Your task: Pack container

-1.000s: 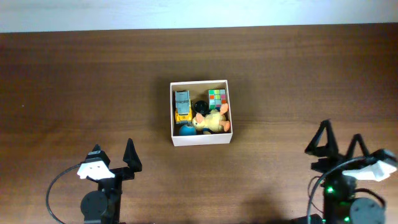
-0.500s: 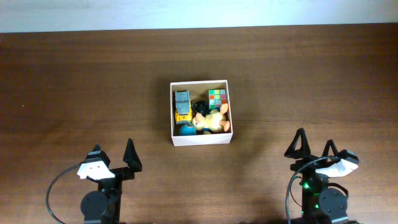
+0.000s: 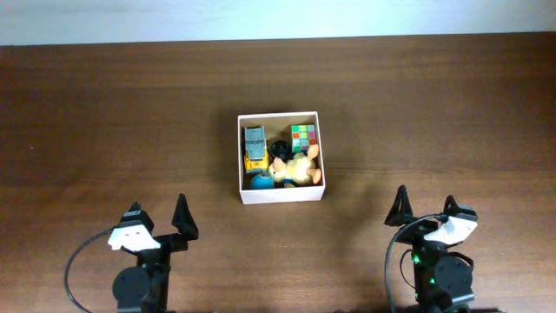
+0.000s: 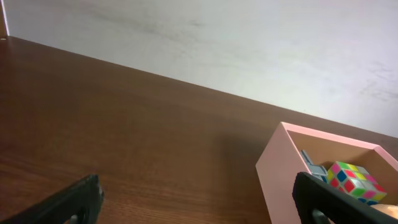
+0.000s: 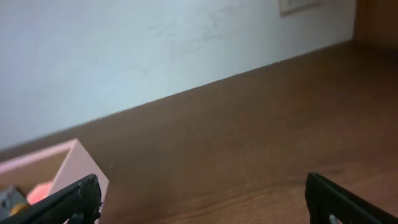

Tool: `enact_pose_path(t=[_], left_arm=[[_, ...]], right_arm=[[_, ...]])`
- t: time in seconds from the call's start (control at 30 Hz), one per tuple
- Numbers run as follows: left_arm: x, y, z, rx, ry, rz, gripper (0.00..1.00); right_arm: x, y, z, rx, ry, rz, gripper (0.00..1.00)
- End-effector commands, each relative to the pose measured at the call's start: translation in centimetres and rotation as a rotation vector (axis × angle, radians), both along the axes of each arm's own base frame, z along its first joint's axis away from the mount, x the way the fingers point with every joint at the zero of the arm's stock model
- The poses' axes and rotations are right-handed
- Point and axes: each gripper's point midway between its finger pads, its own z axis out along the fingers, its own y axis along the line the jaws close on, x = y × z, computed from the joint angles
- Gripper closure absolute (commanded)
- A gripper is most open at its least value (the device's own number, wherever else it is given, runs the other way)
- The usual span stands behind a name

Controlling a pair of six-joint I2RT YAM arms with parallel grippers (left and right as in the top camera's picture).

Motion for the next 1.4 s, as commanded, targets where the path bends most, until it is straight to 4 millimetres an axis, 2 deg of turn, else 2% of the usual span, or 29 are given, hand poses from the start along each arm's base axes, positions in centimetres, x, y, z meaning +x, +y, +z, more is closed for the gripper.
enact_pose_path(t=[0.0,0.33,0.63,0.83,0.97,1.37], left_arm=[[0.0,-0.1,0.0,0.015,-0.005,-0.011,0.01],[0.0,-0.1,0.0,0.015,-0.005,-0.011,0.01],[0.0,-0.1,0.0,0.015,-0.005,-0.011,0.01],[0.0,-0.1,0.0,0.015,-0.005,-0.011,0.01],[0.0,-0.1,0.0,0.015,-0.005,-0.011,0.01],[0.0,-0.1,0.0,0.015,-0.005,-0.011,0.01]], right_arm=[[0.1,1.2,-0.3,-0.143,0.016,0.080,0.01],[0.1,1.3,-0.4,-0.195,0.020,0.092,0.01],[0.1,1.3,-0.4,-0.364,0.035,0.111,0.01],[0.1,1.6,-0.4,-0.362,0.032,0.129,0.01],[0.1,3.0,-0.5,-0.354,0.020,0.208,0.01],[0.1,3.0,-0.5,-0.352,0.021,0.208,0.01]])
